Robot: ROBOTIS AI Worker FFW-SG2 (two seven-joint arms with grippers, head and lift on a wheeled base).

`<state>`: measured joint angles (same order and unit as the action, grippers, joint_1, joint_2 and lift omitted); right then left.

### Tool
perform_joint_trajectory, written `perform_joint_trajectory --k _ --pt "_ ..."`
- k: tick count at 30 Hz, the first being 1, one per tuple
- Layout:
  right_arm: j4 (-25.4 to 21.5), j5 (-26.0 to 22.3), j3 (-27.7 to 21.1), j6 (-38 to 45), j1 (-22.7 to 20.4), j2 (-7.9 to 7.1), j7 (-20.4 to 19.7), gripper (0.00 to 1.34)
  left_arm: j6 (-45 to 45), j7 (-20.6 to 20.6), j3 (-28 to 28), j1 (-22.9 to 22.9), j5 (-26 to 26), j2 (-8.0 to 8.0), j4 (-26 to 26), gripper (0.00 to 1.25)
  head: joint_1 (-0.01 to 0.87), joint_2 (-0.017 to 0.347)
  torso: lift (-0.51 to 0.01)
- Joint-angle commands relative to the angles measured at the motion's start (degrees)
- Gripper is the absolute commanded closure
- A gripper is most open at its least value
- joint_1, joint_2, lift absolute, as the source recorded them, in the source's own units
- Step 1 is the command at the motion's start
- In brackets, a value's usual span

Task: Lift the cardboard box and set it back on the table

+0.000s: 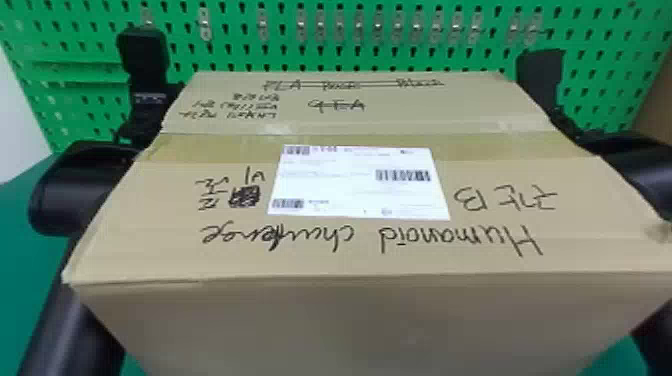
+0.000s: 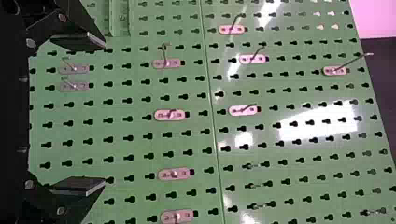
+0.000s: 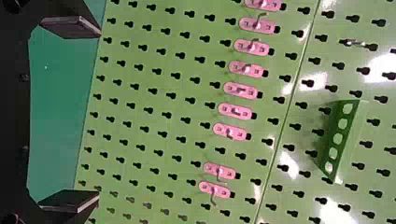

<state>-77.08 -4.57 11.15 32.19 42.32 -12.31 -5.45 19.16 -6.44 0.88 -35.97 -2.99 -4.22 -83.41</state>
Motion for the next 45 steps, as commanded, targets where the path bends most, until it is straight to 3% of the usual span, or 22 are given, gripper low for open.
perform_joint_trajectory --k 1,28,45 --pt "0.0 0.0 0.1 -0.02 0.22 0.01 0.0 0.09 0.0 -0.06 0.09 -0.24 0.0 0.0 0.01 0.24 0.566 0.054 -0.183" --pt "0.09 0.61 0.8 -0.11 1.89 0.1 0.0 0.09 -0.17 -0.41 0.62 -1.73 -0.26 -0.09 -0.08 0.24 0.566 0.054 -0.183" --pt "0.09 0.7 0.45 -0.2 0.48 0.36 0.0 0.09 -0.35 -0.85 0.53 -0.06 -0.09 -0.09 -0.61 0.24 0.566 0.054 -0.183"
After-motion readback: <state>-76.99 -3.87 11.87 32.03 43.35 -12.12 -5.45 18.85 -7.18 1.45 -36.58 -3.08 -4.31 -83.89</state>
